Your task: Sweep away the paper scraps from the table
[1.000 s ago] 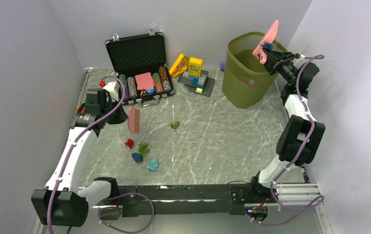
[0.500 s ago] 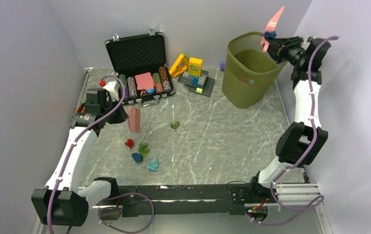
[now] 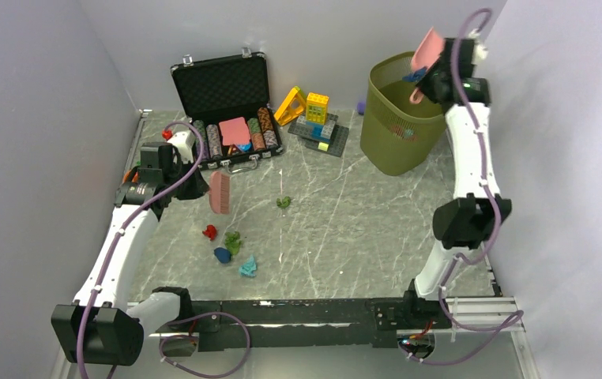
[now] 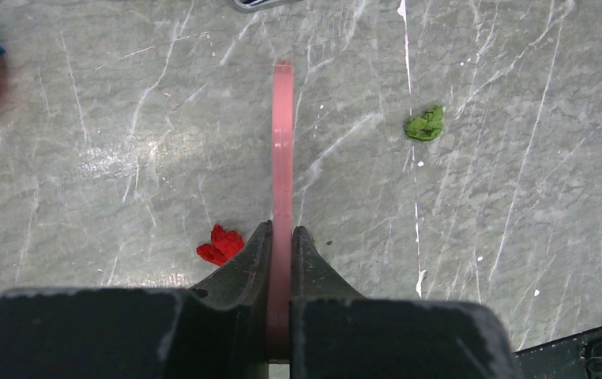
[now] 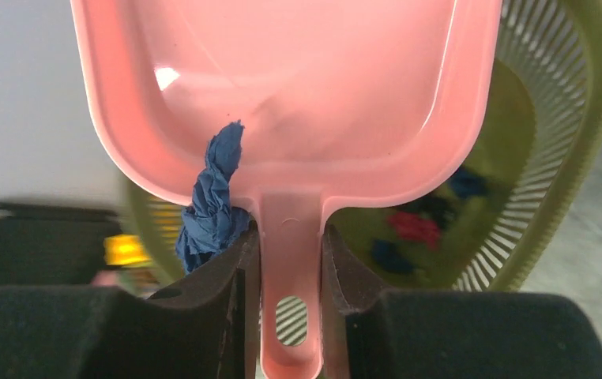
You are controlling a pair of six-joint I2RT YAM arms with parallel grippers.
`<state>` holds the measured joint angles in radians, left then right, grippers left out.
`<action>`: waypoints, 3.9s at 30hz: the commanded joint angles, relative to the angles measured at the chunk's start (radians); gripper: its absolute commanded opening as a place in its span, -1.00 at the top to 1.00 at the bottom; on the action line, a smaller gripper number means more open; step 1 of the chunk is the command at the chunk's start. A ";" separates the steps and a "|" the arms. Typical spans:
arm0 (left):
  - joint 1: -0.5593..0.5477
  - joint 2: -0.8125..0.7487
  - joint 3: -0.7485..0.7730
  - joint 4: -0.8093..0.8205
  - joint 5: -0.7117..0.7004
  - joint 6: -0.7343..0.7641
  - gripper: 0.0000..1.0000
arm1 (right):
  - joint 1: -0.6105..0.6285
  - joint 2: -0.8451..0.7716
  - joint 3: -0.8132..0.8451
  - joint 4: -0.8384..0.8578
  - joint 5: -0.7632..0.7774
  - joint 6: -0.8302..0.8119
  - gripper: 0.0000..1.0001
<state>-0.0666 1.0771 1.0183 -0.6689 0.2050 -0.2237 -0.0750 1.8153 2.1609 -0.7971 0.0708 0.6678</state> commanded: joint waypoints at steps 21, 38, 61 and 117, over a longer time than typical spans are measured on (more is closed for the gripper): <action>0.004 -0.012 0.040 0.035 0.046 0.015 1.00 | 0.328 0.071 0.108 -0.120 0.807 -0.567 1.00; 0.002 -0.024 0.037 0.026 0.040 0.028 1.00 | 0.522 0.153 -0.065 0.098 1.165 -0.977 0.97; 0.001 -0.008 0.038 0.033 0.082 0.022 1.00 | 0.399 0.107 0.160 -0.290 0.929 -0.543 1.00; -0.347 -0.010 0.241 -0.570 0.224 0.063 1.00 | 0.894 -0.734 -1.114 0.143 0.316 -0.208 1.00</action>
<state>-0.3599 1.0565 1.2510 -1.0618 0.3737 -0.3084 0.8135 1.1126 1.0576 -0.7170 0.4038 0.4740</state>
